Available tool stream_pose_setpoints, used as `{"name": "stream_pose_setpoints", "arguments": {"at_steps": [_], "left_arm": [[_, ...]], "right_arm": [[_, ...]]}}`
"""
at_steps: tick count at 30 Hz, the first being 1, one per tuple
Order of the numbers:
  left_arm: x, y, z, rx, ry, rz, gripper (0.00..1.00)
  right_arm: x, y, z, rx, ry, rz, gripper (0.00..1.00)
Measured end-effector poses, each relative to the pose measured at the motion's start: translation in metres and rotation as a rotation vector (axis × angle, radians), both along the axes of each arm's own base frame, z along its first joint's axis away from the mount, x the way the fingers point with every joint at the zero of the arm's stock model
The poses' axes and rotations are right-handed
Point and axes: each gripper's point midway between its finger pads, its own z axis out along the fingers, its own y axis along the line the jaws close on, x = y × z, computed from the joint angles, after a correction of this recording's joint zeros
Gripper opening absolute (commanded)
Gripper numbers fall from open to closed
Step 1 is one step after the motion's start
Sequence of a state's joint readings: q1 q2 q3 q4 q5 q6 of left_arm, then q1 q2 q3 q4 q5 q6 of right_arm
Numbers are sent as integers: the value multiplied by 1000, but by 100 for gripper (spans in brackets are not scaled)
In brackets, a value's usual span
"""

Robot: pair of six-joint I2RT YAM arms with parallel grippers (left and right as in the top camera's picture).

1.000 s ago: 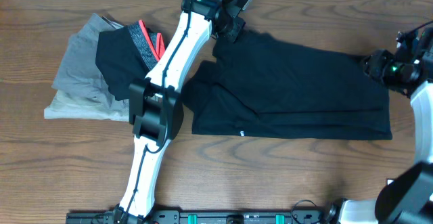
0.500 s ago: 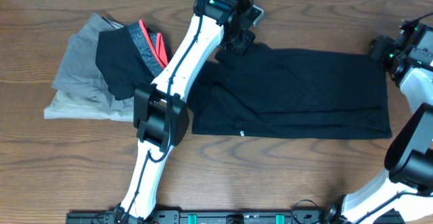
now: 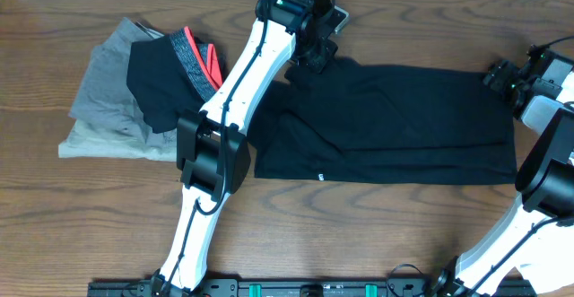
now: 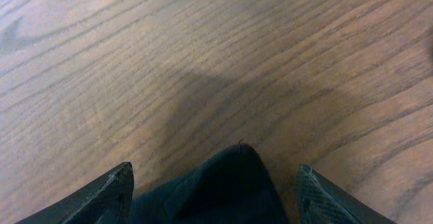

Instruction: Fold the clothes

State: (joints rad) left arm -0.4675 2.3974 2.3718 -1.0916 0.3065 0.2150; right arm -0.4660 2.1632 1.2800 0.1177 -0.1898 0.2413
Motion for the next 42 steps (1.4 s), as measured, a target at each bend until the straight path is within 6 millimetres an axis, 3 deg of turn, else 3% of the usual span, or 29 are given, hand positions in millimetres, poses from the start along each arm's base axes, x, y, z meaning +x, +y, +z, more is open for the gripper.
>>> {"name": "stream_pose_setpoints", "arguments": {"at_steps": [2, 5, 10, 19, 23, 27, 31, 34, 42], "left_arm": [[0, 0, 0, 0, 0, 0, 6], [0, 0, 0, 0, 0, 0, 6], [0, 0, 0, 0, 0, 0, 6], [4, 9, -2, 52, -21, 22, 6], [7, 18, -5, 99, -34, 39, 6], [5, 26, -7, 145, -31, 52, 6], [-3, 35, -11, 189, 1, 57, 5], [-14, 42, -15, 221, 49, 54, 6], [-56, 63, -21, 310, 218, 45, 6]], "right_arm": [[1, 0, -2, 2, -2, -4, 58], [1, 0, -5, 7, 2, -7, 22], [0, 0, -9, 15, 13, -13, 3], [-5, 8, -2, 72, 22, 21, 1], [-4, 9, 44, 90, -69, 72, 1], [-17, 3, 101, 80, -130, 82, 1], [-43, 2, 129, 89, -105, 76, 1], [-60, 5, 127, 107, -42, 74, 1], [-95, 24, 96, 196, 143, 75, 2]]}}
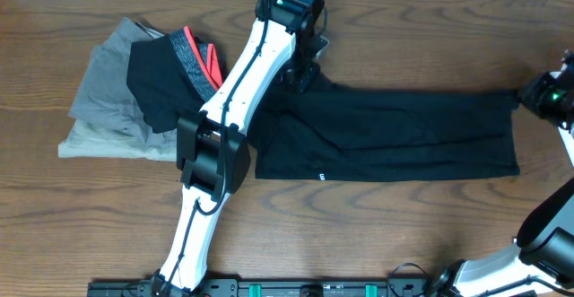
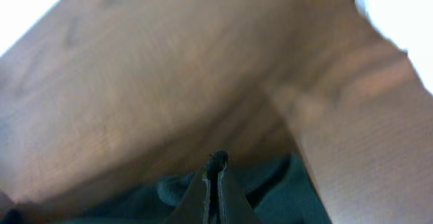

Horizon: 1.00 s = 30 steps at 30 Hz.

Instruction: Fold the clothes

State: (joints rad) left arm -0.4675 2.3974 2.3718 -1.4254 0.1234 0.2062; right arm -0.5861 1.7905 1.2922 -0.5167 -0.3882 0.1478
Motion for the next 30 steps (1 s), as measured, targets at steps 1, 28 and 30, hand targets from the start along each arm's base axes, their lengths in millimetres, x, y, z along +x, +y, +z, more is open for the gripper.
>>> {"name": "stream_pose_setpoints", "arguments": {"at_steps": [1, 28, 30], "left_arm": [[-5, 2, 0, 10, 20, 2, 6], [-60, 12, -10, 98, 235, 27, 23], [-60, 12, -10, 99, 237, 27, 29]], "right_arm": [[-4, 1, -3, 7, 21, -4, 2], [-40, -24, -24, -101, 224, -152, 50], [-41, -24, -24, -101, 226, -151, 55]]}}
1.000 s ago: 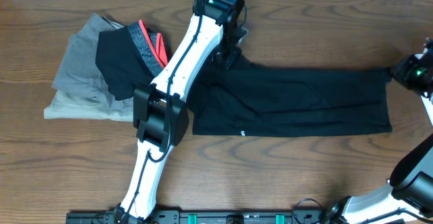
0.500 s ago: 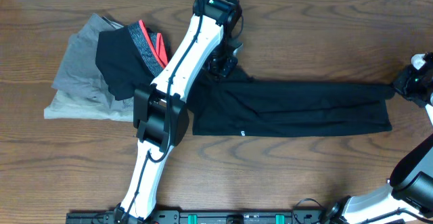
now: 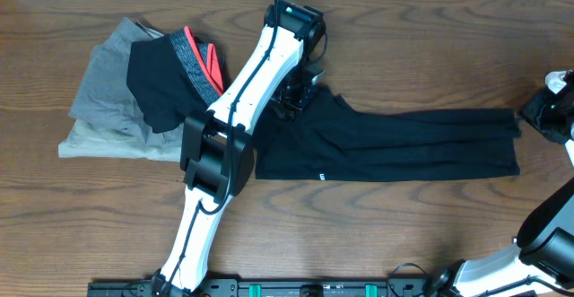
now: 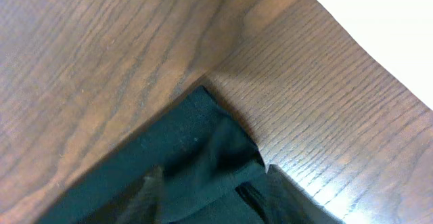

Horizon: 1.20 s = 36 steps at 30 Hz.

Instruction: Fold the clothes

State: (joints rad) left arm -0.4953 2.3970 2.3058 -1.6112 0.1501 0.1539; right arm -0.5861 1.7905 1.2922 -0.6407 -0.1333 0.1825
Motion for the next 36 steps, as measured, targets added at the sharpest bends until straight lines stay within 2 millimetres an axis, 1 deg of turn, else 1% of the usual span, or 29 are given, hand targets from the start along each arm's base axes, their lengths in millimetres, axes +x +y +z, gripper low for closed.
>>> {"name": "stream_pose_setpoints", "arguments": {"at_steps": [1, 3, 4, 5, 7, 9, 12, 15, 16, 17, 19, 20, 21, 23, 24, 27, 30, 34, 36], "left_arm": [[0, 0, 0, -1, 0, 0, 35], [1, 1, 0, 0, 0, -1, 52], [1, 1, 0, 0, 0, 1, 62], [1, 2, 0, 0, 0, 3, 67], [2, 3, 0, 1, -1, 13, 72], [4, 2, -1, -3, -9, 15, 74], [14, -3, -5, -24, -49, 17, 75], [20, -7, -14, -36, -70, 16, 75], [23, -8, -20, -42, -81, 15, 74], [27, -10, -26, -50, -95, 16, 71], [30, -12, -38, -55, -106, 21, 57], [29, -12, -43, -52, -101, 22, 48], [26, -10, -47, -47, -91, 21, 33], [23, -9, -52, -41, -80, 19, 13], [23, -9, -52, -41, -80, 18, 6], [22, -8, -52, -39, -74, 12, 6], [11, -3, -49, -16, -30, 11, 6], [0, 3, -39, 6, 7, 20, 6], [-4, 5, -28, 8, 5, 30, 6]], "right_arm": [[0, 0, 0, 1, 1, 1, 57], [0, 1, 0, 7, 0, 0, 62], [0, 2, 0, 12, -3, 2, 63], [1, 3, 0, 15, -5, 6, 63], [2, 5, 0, 25, -11, 11, 66], [2, 6, 0, 31, -11, 11, 67], [1, 7, 0, 37, -12, 13, 67], [0, 9, -1, 45, -7, 14, 67], [0, 9, -1, 48, -5, 14, 67], [0, 10, -1, 50, -5, 14, 66], [0, 10, -1, 53, -5, 12, 66], [0, 10, -1, 54, -6, 12, 66], [0, 10, -1, 56, -6, 11, 66], [0, 10, -1, 56, -6, 10, 65], [0, 10, -1, 56, -6, 10, 65], [0, 10, -1, 56, -6, 10, 64], [0, 10, -1, 56, -6, 10, 64], [0, 10, -1, 57, -6, 10, 63], [0, 10, -1, 57, -6, 10, 62]]}}
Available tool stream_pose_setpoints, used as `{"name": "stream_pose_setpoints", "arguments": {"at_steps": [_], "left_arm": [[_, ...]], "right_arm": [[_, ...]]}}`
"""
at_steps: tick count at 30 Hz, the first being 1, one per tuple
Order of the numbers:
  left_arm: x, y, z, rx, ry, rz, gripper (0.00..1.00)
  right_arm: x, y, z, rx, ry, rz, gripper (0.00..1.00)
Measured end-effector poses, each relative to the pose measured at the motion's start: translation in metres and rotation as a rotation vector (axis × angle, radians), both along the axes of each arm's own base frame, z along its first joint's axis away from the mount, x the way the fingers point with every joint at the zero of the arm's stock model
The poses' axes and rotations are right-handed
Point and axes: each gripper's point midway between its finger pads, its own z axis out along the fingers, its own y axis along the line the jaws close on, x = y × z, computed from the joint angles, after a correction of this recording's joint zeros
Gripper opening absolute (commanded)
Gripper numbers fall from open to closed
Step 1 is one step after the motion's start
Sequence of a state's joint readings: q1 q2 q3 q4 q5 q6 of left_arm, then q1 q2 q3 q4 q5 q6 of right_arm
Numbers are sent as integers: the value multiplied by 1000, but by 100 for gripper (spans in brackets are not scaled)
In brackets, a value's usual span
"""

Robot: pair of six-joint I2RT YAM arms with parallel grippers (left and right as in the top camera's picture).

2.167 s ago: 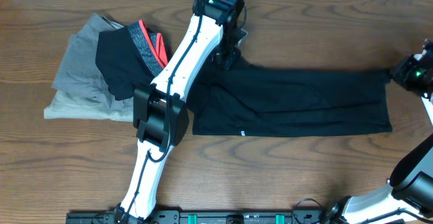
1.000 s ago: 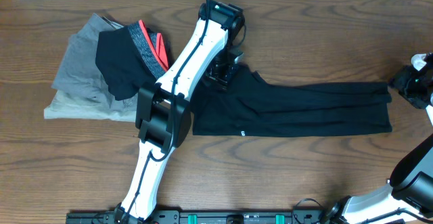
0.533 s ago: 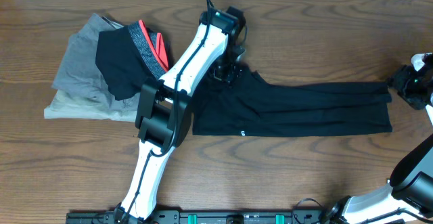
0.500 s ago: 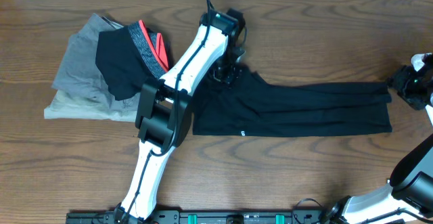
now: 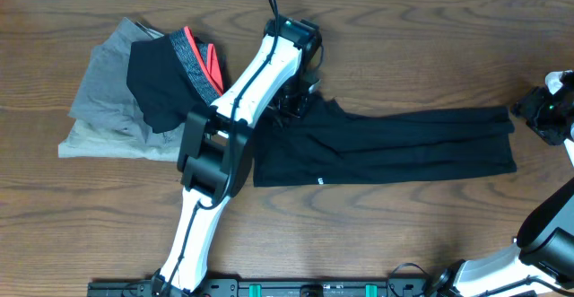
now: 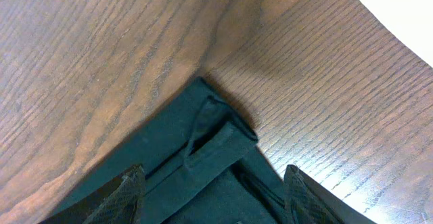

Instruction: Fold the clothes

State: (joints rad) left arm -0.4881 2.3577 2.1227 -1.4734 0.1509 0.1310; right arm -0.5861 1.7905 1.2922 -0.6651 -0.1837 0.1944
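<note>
A black garment (image 5: 404,144) lies across the table as a long narrow strip, folded lengthwise. My left gripper (image 5: 289,101) rests at its far left corner, dark against the dark cloth, so its jaws cannot be made out. My right gripper (image 5: 536,110) hovers just beyond the strip's right end. In the right wrist view this gripper (image 6: 216,193) is open, its fingers (image 6: 125,193) spread to either side of the garment's doubled corner (image 6: 203,149), which lies flat on the wood.
A pile at the left holds a grey garment (image 5: 108,100) and a black one with a red and grey waistband (image 5: 170,73). The left arm (image 5: 242,91) crosses the table diagonally. The wooden table's edge (image 6: 352,1) runs close behind the garment's right end.
My right gripper's fingers now stand wide apart over the cloth's corner, which lies flat. The strip has shifted a little to the left. The left gripper has barely moved.
First the garment lay spread wide, my left gripper at its far left corner and my right gripper open around its far right corner. Then the right gripper was shut on the cloth. Later the far edge lay over the near half as a narrow strip, and now the right gripper is open.
</note>
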Motion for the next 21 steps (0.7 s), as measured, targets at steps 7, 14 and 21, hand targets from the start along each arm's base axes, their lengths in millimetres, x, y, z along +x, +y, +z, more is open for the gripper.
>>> {"name": "stream_pose_setpoints", "arguments": {"at_steps": [7, 14, 21], "left_arm": [[1, -1, 56, -62, -115, 1, 6], [-9, 4, 59, -37, -73, 27, 6], [-24, -7, 58, -71, -10, 46, 6]], "right_arm": [[0, 0, 0, 1, -2, -3, 61], [0, 0, 0, 0, -2, -3, 61], [1, 0, 0, 0, -3, -4, 61]]}}
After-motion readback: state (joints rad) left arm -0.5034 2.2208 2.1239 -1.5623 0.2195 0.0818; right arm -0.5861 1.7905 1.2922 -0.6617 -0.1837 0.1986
